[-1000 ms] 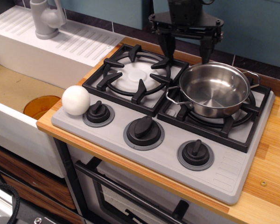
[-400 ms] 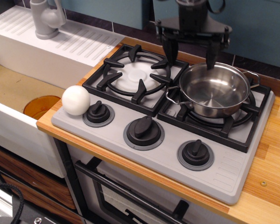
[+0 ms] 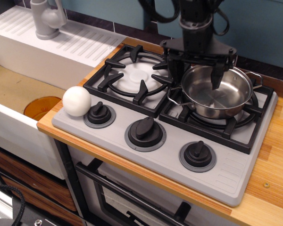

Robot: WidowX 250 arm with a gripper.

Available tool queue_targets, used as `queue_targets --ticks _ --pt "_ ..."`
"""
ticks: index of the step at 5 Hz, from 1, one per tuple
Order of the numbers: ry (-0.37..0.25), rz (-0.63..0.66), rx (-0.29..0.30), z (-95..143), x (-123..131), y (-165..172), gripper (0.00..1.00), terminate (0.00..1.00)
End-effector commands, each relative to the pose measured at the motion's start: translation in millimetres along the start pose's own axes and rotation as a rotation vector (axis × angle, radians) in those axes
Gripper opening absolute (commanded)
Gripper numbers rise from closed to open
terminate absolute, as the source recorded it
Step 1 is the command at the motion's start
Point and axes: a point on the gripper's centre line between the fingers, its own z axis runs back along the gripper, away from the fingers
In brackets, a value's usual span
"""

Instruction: Put pot or pan on stove and put mushroom in pot or pan

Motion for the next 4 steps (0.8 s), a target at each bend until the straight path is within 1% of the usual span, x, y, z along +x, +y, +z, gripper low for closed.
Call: queue_targets --ticks 1,2,3,4 --pt "-0.08 -0.011 -0.035 3.3 -1.2 2.0 1.0 0.0" --pt "-0.102 -0.023 -0.045 -1.1 -2.8 3.0 0.0 0.0" --pt "-0.111 -0.032 -0.067 -2.3 -2.7 3.9 0.0 0.0" --pt "-0.116 -0.035 -0.073 -3.5 -1.6 3.4 0.0 0.0"
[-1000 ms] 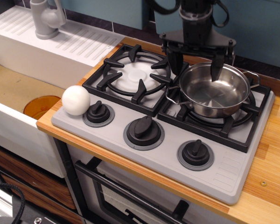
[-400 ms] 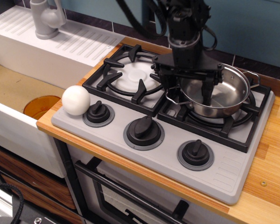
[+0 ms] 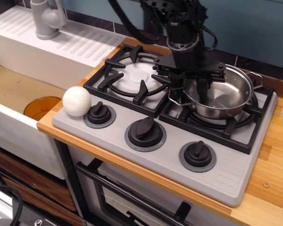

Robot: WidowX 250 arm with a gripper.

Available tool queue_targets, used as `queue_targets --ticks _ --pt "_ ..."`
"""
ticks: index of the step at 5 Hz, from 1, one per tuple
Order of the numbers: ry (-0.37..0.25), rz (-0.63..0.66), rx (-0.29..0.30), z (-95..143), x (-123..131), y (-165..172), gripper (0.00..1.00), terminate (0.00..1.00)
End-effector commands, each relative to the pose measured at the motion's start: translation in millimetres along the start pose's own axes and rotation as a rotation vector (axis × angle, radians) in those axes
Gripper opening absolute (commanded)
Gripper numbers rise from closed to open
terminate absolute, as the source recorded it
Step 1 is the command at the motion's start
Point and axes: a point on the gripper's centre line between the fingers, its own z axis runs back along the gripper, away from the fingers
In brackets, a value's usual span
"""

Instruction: Put pot or pan on stove and put mushroom in pot or pan

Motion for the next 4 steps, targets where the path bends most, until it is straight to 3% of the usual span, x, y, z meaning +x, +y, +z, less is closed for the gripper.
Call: queue_targets --ticks 1,4 --pt "-0.049 -0.032 -0.02 13.6 10.8 -2.3 0.0 0.0" --pt "0.009 -0.026 0.063 65.7 11.0 -0.4 0.0 0.0"
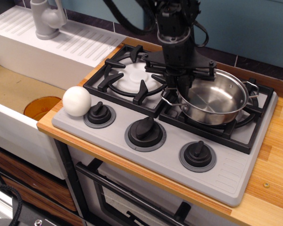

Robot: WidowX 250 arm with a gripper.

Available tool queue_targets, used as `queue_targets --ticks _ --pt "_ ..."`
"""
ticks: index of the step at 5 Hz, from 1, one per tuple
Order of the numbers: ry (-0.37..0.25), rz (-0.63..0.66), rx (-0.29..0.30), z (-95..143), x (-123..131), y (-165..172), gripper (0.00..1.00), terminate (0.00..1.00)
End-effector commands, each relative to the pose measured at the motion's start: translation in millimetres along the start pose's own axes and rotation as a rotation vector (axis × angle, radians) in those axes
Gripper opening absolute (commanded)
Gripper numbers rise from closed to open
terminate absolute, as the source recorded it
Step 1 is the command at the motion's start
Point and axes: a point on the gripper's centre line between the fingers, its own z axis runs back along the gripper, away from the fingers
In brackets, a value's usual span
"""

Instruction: Put pot or pan on stove and put mushroom in pot or pan

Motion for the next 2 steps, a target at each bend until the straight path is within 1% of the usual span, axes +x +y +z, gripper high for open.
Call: queue_targets --ticks 1,2 --pt "-0.047 -0.036 0.02 62.6 23.7 8.4 0.0 0.0" --pt "-0.031 -0.07 0.028 72.2 33.7 26.9 0.0 0.0"
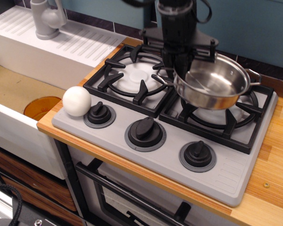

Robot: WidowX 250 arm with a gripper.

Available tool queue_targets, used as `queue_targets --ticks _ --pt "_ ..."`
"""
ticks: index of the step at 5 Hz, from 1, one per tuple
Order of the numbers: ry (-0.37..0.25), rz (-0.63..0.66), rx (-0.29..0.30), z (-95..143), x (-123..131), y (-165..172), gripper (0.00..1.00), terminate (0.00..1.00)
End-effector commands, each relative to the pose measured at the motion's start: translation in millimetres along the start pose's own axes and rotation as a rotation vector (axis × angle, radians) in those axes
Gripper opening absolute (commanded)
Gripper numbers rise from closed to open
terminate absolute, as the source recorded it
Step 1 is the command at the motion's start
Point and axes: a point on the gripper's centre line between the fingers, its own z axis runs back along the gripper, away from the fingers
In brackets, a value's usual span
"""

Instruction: Put pot or pan on stove and put mushroom in pot or pan

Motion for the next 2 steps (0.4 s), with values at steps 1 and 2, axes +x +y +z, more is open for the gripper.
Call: queue_targets --ticks 1,2 --pt "-0.075 -0.078 -0.004 38.6 37.7 39.3 0.0 0.0" --pt "-0.067 -0.105 -0.007 39.2 47.3 62.8 0.0 0.0"
